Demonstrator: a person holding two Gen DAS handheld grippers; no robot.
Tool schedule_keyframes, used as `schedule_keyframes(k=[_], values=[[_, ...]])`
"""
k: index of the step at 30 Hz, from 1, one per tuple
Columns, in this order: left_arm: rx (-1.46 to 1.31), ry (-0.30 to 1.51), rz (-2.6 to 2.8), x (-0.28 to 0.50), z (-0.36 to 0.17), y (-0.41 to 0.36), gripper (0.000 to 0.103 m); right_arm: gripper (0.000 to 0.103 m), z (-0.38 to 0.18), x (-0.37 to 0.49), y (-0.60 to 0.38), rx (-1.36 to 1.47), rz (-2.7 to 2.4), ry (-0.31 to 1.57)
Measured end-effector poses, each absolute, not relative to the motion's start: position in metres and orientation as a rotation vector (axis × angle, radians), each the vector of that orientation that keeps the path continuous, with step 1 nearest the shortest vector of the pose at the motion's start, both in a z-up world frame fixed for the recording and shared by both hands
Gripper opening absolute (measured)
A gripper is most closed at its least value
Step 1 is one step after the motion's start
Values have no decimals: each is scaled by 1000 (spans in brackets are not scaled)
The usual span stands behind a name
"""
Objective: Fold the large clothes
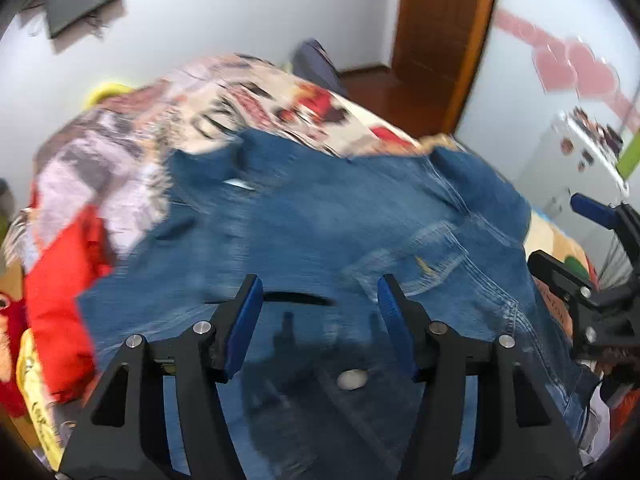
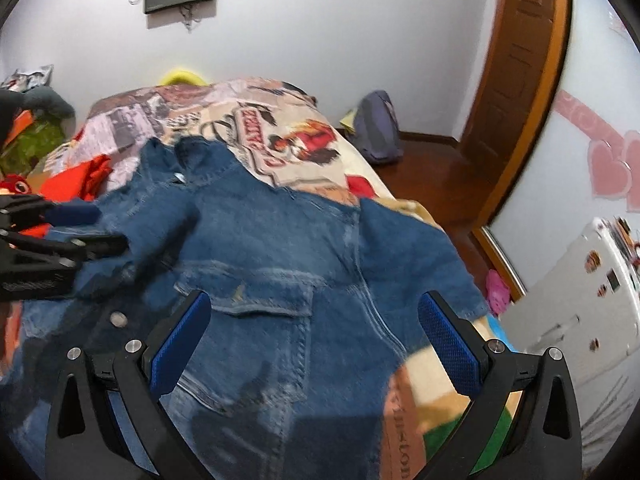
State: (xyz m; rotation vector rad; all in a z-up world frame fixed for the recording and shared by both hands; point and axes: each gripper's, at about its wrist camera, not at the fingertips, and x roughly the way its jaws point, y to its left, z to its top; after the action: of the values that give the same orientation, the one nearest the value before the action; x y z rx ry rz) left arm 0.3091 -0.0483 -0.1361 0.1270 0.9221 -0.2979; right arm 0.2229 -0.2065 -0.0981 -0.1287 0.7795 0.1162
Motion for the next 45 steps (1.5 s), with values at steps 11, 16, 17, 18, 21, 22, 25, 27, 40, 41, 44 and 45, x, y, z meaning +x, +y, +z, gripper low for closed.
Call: schedule_keyframes(k=[11,16,17,18,21,22,25,27,40,41,44,45], values=[[73,892,16,274,-123,96,84,103,-91,249,-105,-267,402,753],[2,988,79,257,-154,146,84,101,-115,262,-53,-369,491,798],[-7,1009,91,253,-163,153,84,101,-124,267,-42,-392,497,816],[-13,1028,99,249,-170,158,84,101,-127,271,-37,-405,498,828],[-26,1081,115,237,-195,169,84,91,-143,284,-18,-442,501,869],[-41,1100,110,231,-204,172,84,90,-147,287,-13,-447,509,888],[-76,1140,90,222,-226,176,84,83,-158,298,-2,-456,531,934],[-76,1172,92,219,-243,174,84,71,-165,304,6,-473,540,953],[-108,1145,153,234,-242,172,87,13,-136,306,4,-469,548,844],[-108,1142,156,235,-241,173,87,12,-127,305,0,-461,541,820],[-106,1128,166,236,-236,171,86,11,-92,309,-18,-406,522,742],[-101,1123,173,236,-233,170,87,11,-77,310,-28,-383,518,710]])
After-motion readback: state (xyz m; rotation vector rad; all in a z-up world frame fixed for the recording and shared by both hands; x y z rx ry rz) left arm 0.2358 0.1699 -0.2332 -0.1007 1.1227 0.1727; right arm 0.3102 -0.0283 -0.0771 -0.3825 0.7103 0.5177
